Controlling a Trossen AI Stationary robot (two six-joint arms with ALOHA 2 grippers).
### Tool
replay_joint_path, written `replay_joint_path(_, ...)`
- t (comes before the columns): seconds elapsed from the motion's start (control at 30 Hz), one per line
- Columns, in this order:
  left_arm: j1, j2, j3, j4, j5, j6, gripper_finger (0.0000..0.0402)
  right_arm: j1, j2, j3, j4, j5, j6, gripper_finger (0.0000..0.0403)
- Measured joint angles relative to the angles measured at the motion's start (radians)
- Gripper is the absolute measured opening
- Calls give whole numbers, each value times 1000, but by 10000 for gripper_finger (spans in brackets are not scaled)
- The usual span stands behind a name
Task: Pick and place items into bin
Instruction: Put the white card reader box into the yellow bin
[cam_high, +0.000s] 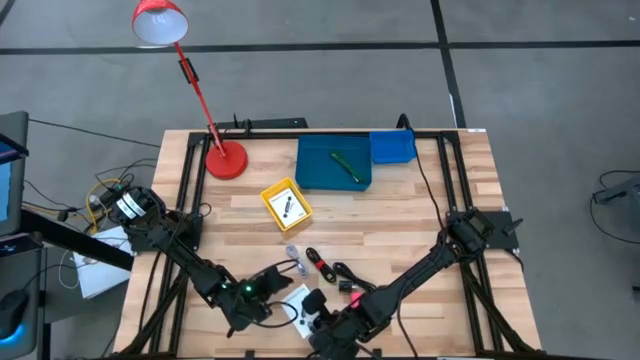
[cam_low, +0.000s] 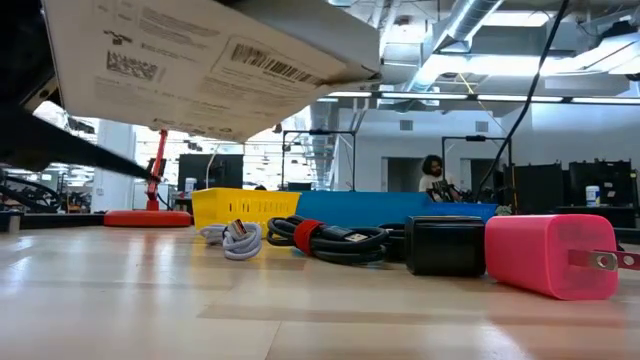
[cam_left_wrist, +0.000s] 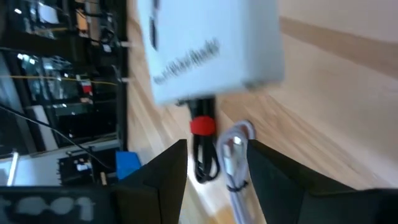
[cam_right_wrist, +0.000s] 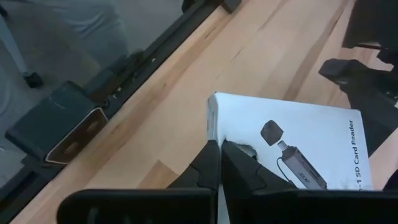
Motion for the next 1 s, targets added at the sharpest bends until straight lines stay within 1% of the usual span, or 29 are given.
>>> replay_joint_path(0.13,0,0,0,58,-12,65,160,-2,0,0,0,0,0,0)
replay_joint_path(0.27,0,0,0,74,-13,106,160,-1,0,0,0,9,0,0)
replay_joint_path(0.8,-11,0,0,77,-15,149,160,-1,0,18,-5,50,-1,0)
replay_joint_path(1.0,-13,0,0,131,-26,194,160,-9,0,32,-5,50,1,0)
